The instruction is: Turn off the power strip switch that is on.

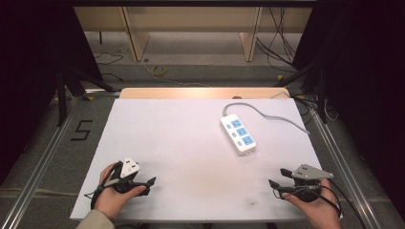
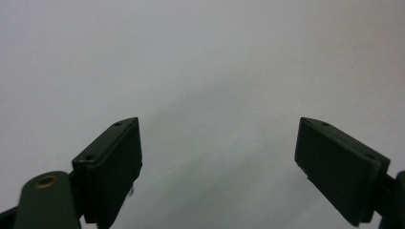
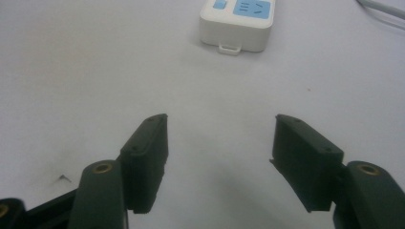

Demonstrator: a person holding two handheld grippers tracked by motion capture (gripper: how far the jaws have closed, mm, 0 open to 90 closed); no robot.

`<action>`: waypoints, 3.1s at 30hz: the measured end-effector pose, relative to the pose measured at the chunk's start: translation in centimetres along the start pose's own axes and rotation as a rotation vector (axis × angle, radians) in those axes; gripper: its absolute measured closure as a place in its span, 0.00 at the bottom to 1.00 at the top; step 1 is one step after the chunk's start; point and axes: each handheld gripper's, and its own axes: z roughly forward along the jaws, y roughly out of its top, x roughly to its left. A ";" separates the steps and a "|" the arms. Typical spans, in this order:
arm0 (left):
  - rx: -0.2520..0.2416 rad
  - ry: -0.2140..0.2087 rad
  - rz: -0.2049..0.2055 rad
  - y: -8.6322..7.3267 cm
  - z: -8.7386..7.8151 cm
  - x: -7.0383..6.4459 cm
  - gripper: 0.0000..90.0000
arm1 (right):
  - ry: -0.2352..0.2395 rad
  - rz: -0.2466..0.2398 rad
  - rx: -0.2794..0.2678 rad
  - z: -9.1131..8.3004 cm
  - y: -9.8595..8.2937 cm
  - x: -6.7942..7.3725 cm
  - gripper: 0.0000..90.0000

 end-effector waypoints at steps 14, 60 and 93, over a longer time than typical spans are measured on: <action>-0.008 0.013 0.005 0.0 0.0 -0.1 0.18 | -0.035 -0.043 0.054 -0.4 0.2 0.0 0.87; 0.005 0.015 0.033 0.2 0.5 -0.5 0.19 | -0.013 -0.039 0.159 0.4 2.4 0.0 1.00; 0.012 0.014 0.047 0.2 0.6 -0.5 0.19 | -0.022 -0.033 0.160 1.6 4.8 -0.1 1.00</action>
